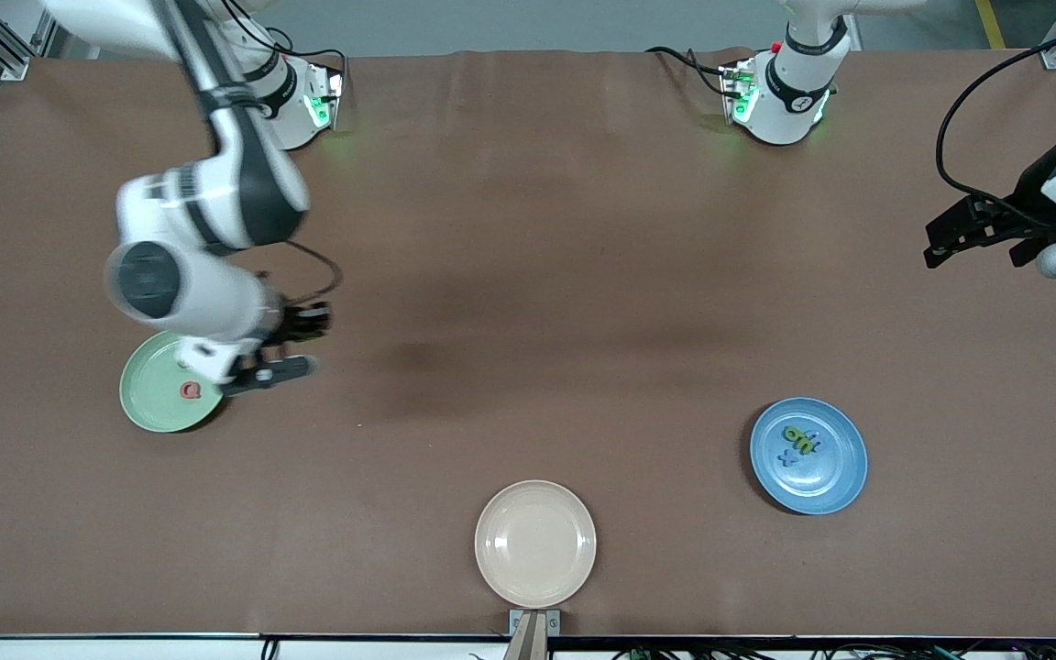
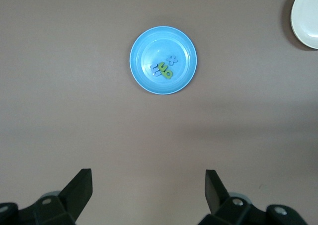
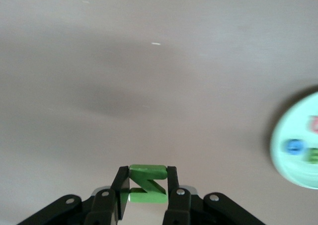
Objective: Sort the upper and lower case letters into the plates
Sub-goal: 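Carry the green Z onto the green plate and open the right gripper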
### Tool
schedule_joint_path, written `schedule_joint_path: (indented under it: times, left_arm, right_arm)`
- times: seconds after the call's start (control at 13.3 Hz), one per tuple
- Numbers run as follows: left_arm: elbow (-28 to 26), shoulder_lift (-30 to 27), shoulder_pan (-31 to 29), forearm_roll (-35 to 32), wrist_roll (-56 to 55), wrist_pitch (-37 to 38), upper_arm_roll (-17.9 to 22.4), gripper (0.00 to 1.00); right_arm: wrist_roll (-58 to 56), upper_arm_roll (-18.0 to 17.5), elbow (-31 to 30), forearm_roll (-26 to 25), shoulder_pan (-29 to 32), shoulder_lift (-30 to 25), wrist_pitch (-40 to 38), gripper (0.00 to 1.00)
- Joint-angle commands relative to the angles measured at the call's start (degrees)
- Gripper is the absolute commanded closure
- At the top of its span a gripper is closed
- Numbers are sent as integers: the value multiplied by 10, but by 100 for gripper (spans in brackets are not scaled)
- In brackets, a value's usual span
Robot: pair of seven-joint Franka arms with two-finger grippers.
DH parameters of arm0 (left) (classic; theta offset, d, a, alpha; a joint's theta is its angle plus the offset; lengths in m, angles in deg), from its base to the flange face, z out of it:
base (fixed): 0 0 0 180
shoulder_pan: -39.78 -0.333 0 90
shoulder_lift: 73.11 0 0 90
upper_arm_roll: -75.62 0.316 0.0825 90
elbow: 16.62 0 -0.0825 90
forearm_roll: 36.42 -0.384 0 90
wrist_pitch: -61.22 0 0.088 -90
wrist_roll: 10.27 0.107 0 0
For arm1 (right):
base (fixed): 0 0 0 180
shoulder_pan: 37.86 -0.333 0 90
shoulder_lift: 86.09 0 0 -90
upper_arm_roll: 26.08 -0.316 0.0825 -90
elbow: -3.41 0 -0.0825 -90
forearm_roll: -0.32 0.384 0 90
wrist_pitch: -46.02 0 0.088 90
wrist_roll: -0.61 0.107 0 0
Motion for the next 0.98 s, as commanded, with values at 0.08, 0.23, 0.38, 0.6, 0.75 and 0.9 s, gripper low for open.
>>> schedule_joint_path:
  times: [0.08,0.23,0.38,0.6,0.75,0.9]
  left_arm:
    - [11,5,-2,5,9,0,1,0]
    - [10,6,0,7,10,1,1,0]
    - [11,6,3,8,10,1,-1,0]
    - [9,6,5,8,9,1,-4,0]
    - [12,11,4,9,8,1,-3,0]
    - [12,11,7,9,1,1,-4,0]
  right_arm:
    - [-161,-11,-29,-18,129,-9,9,86]
    - [-229,-11,-47,-18,177,-7,41,86]
    - [-263,-11,-86,-18,206,-2,103,86]
    - [-295,-11,-126,-19,230,27,197,86]
    - [-318,-11,-126,-19,249,53,223,86]
    - [-337,-11,-127,-19,259,76,253,86]
